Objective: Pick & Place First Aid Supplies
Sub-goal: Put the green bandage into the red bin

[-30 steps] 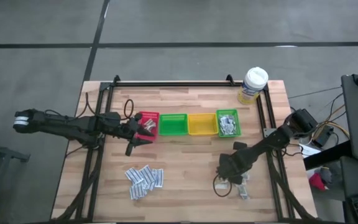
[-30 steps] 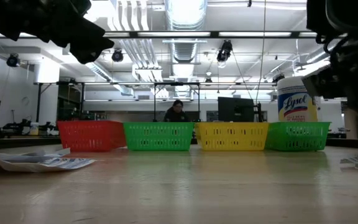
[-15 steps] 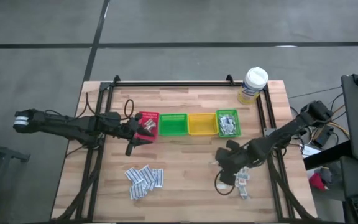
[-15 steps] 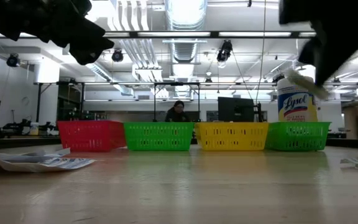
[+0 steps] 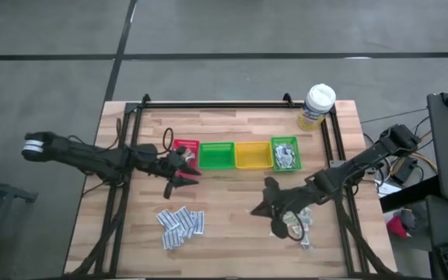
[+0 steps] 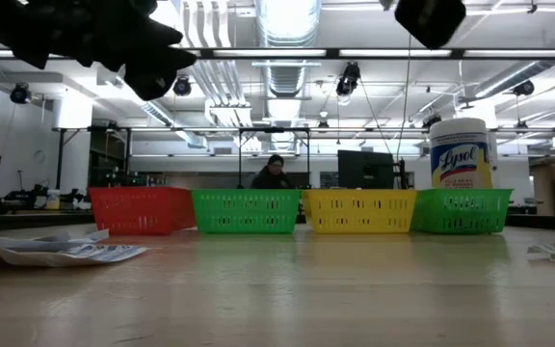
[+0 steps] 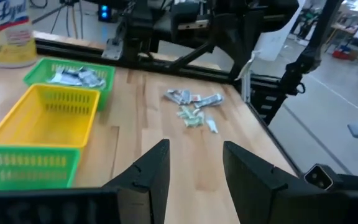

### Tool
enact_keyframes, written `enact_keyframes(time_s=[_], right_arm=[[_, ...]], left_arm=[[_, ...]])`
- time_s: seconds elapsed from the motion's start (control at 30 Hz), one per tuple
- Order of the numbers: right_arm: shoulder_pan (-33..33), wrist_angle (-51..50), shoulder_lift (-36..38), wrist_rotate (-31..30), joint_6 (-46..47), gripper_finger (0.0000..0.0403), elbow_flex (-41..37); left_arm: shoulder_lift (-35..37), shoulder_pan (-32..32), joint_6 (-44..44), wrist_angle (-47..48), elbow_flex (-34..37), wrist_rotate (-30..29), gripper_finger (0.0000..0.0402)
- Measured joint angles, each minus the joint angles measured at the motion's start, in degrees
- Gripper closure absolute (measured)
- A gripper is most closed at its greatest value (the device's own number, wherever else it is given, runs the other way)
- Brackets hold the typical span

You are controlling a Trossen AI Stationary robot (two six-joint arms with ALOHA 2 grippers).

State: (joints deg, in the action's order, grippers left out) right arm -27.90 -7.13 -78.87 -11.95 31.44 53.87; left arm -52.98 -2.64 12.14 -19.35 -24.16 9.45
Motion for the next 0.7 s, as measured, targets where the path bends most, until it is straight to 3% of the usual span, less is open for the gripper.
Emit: enact_keyframes(time_s=[0.3,0.47,0.7], right_arm=[[2.91,13.08,-1.55,0.65,-8.27,0.0395,-0.16],[5.76,22.66,-4.61,6.05,-12.20,0.0395,-0.18],[8.95,31.69,-9.25,12.45,-12.91,0.0395,-0.20]], left_arm=[[-7.69,-3.17,-2.03,-13.87,0.02,4.27,0.0259],[-11.15,-4.36,-2.27,-23.50,-0.08,6.57,0.0259],[-16.39,-4.65,-2.68,-26.46,-3.39,6.57,0.0259]])
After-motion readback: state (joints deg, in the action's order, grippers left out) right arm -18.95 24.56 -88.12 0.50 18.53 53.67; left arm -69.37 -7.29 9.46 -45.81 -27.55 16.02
